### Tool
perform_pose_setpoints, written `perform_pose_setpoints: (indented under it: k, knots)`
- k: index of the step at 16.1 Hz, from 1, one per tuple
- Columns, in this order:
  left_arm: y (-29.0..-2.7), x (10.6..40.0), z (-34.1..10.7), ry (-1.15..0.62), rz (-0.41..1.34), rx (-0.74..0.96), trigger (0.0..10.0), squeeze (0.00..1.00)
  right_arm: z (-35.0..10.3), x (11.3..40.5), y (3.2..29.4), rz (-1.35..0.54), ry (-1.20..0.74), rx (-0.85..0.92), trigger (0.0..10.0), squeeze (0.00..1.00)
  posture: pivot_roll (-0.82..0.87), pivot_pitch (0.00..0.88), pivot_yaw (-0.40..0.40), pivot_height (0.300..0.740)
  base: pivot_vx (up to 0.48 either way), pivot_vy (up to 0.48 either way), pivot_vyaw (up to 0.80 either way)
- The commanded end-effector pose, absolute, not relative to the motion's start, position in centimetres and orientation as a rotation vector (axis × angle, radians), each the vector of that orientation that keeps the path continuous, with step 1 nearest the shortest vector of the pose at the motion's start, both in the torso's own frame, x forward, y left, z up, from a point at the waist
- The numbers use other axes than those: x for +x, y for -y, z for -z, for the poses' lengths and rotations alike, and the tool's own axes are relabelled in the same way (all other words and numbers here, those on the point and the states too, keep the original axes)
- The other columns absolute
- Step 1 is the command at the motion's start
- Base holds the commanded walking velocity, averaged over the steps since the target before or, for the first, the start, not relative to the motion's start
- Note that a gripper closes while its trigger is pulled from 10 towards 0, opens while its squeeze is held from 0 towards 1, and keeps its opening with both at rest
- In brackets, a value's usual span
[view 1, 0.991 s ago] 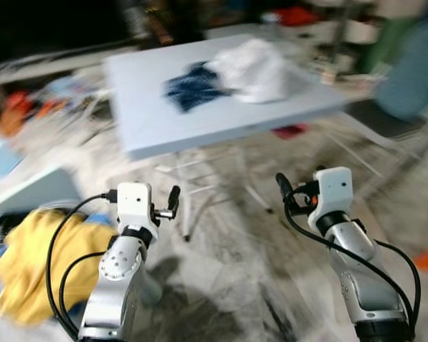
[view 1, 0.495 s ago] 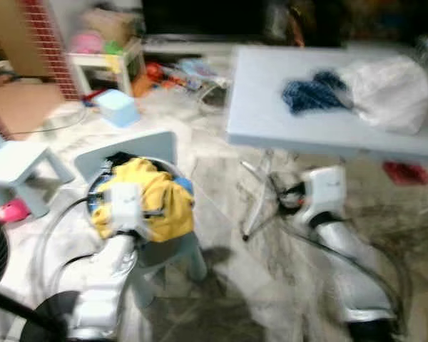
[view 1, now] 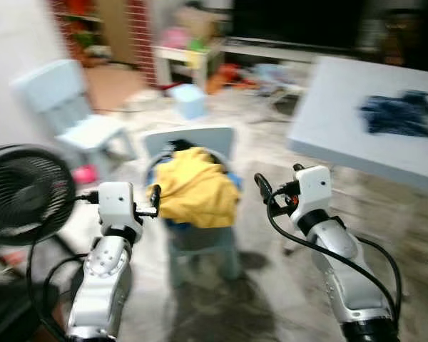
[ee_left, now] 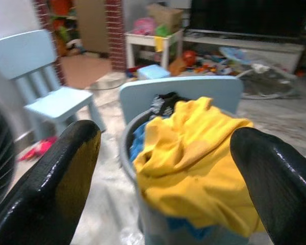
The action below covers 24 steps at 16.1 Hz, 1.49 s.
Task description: Hang hanger
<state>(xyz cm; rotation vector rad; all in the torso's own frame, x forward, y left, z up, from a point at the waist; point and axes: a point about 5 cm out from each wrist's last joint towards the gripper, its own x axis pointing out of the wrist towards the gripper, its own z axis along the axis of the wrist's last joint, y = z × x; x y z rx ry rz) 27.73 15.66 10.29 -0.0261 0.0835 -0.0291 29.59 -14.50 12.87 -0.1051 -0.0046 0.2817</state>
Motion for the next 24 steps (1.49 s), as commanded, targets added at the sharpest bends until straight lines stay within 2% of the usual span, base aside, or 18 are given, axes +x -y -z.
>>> perform_pose_setpoints:
  k: [1,8,24]
  knots:
    - [-15.31,27.89,-10.38,-0.081,0.044,-0.036,10.0,0.00,-13.33,29.57,15.10,-0.261,0.019,-0.098,10.0,0.00,-0.10,0.000,-0.027,0.740,0.000,0.000,0.00]
    - [-15.41,28.07,-10.47,-0.076,0.051,-0.073,10.0,0.00,-13.39,29.55,15.09,-0.268,0.020,-0.094,10.0,0.00,-0.10,0.000,-0.029,0.740,0.000,0.000,0.00]
    - [-14.85,28.32,-10.47,-0.078,0.068,-0.098,10.0,0.00,-13.36,29.47,14.70,-0.286,0.021,-0.105,10.0,0.00,-0.11,0.000,-0.029,0.740,0.308,0.000,0.00]
